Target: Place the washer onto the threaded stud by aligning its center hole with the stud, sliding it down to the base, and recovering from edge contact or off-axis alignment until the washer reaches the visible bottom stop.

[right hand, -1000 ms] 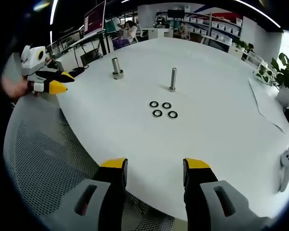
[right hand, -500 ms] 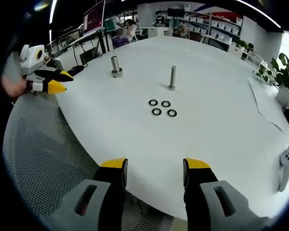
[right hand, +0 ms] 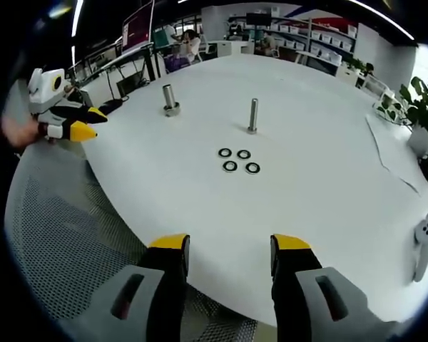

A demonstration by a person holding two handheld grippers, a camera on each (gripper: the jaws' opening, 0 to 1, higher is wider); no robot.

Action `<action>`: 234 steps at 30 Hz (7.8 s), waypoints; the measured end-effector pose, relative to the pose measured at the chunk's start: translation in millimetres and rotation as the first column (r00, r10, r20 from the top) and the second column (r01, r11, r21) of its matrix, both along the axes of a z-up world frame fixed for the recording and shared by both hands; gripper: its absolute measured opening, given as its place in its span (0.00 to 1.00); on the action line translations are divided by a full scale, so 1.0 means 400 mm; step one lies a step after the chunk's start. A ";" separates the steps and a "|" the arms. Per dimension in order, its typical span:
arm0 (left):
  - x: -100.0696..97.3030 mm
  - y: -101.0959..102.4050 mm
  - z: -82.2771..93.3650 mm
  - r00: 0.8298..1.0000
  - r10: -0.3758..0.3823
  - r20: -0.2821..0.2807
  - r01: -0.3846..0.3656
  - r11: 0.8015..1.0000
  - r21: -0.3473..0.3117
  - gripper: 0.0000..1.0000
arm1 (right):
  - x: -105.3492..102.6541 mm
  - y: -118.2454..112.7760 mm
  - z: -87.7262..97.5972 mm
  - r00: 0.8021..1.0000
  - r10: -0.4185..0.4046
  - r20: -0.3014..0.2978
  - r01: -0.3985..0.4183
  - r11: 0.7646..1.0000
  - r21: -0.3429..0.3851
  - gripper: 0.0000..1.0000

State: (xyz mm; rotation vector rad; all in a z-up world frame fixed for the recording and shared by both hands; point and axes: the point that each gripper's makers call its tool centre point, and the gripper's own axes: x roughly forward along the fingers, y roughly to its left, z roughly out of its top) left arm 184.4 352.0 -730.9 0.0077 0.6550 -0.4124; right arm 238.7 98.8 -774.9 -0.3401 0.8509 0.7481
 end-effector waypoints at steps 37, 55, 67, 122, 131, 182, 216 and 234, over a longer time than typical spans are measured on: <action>-0.004 0.001 -0.002 1.000 0.002 -0.008 -0.002 1.000 -0.003 0.33 | -0.018 0.007 -0.007 0.998 0.065 -0.024 -0.066 0.997 -0.044 0.49; -0.002 0.003 0.000 1.000 0.005 -0.003 -0.005 1.000 -0.005 0.33 | 0.084 0.059 0.030 0.994 0.107 -0.002 -0.107 0.992 -0.062 0.49; 0.000 0.005 -0.001 1.000 0.013 -0.003 -0.013 1.000 -0.012 0.33 | 0.139 0.116 0.028 0.996 0.086 -0.020 -0.086 0.996 -0.029 0.49; -0.009 0.002 -0.014 1.000 -0.002 -0.030 0.002 1.000 -0.011 0.31 | 0.158 0.179 -0.057 0.972 0.206 -0.112 -0.222 0.962 -0.160 0.28; -0.010 0.001 -0.015 0.999 -0.011 -0.031 0.011 1.000 0.006 0.30 | 0.159 0.195 -0.056 0.956 0.253 -0.150 -0.279 0.942 -0.185 0.24; -0.007 0.008 -0.016 1.000 0.005 -0.030 -0.005 1.000 0.008 0.28 | 0.158 0.194 -0.062 0.858 0.410 -0.309 -0.511 0.737 -0.442 0.15; -0.007 0.007 -0.017 0.999 0.006 -0.034 -0.006 1.000 0.002 0.28 | 0.182 0.192 -0.036 0.945 0.282 -0.168 -0.319 0.910 -0.265 0.13; -0.009 0.006 -0.019 0.999 0.004 -0.040 -0.004 1.000 0.002 0.28 | 0.292 0.201 0.082 0.955 0.290 -0.065 -0.297 0.924 -0.241 0.13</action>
